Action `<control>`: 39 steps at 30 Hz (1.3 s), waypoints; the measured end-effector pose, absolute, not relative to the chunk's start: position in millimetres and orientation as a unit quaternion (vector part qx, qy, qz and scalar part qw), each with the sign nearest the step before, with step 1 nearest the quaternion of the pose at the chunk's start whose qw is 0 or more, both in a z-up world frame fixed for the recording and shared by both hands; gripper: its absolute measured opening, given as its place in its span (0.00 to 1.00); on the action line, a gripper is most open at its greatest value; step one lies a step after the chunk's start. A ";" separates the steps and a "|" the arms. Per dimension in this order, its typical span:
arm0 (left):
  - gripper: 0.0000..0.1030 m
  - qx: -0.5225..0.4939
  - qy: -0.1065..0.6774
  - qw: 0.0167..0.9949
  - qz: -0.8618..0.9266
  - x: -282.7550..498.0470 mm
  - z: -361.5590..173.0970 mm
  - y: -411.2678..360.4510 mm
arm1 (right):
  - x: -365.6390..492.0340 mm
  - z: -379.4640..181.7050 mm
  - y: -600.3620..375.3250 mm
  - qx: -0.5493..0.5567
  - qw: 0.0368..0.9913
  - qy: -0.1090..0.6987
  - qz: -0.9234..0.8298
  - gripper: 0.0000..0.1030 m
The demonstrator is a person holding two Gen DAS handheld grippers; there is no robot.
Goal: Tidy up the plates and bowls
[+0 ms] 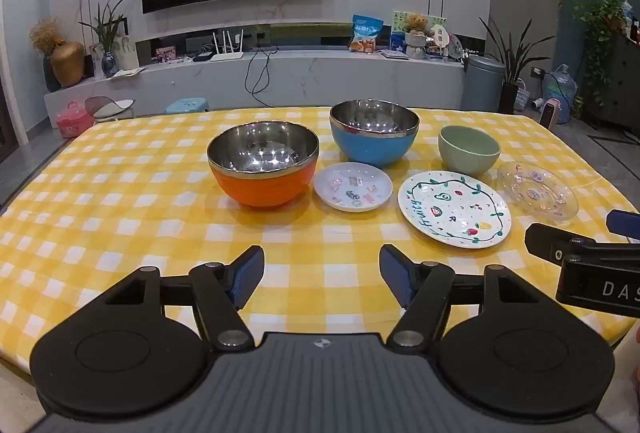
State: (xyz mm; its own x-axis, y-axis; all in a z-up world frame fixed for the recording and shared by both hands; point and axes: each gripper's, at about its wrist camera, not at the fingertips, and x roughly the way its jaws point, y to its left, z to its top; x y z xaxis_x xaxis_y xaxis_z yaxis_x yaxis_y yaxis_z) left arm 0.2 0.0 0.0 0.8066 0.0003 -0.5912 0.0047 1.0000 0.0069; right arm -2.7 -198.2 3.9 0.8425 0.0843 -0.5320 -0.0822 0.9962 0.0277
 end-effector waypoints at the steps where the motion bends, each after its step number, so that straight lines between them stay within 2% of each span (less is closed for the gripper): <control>1: 0.75 0.002 0.305 0.952 -0.002 -0.6 0.1 0.4 | -2.8 3.8 -198.1 0.003 0.960 0.276 0.044 0.97; 8: 0.72 -0.005 0.310 0.951 -0.001 -0.2 1.5 6.4 | -3.8 4.3 -197.9 0.000 0.960 0.276 0.044 0.97; 39: 0.71 -0.015 0.320 0.947 0.000 -3.9 -1.1 4.4 | -4.8 4.8 -193.0 -0.009 0.960 0.275 0.048 0.97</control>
State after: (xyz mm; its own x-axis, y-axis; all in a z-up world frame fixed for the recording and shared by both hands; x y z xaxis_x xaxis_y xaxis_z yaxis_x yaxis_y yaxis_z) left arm -3.9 4.4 -1.1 0.7951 -0.0088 -0.6065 -0.0101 0.9996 -0.0278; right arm -4.9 -193.0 4.8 0.8438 0.0880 -0.5294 -0.0980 0.9951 0.0092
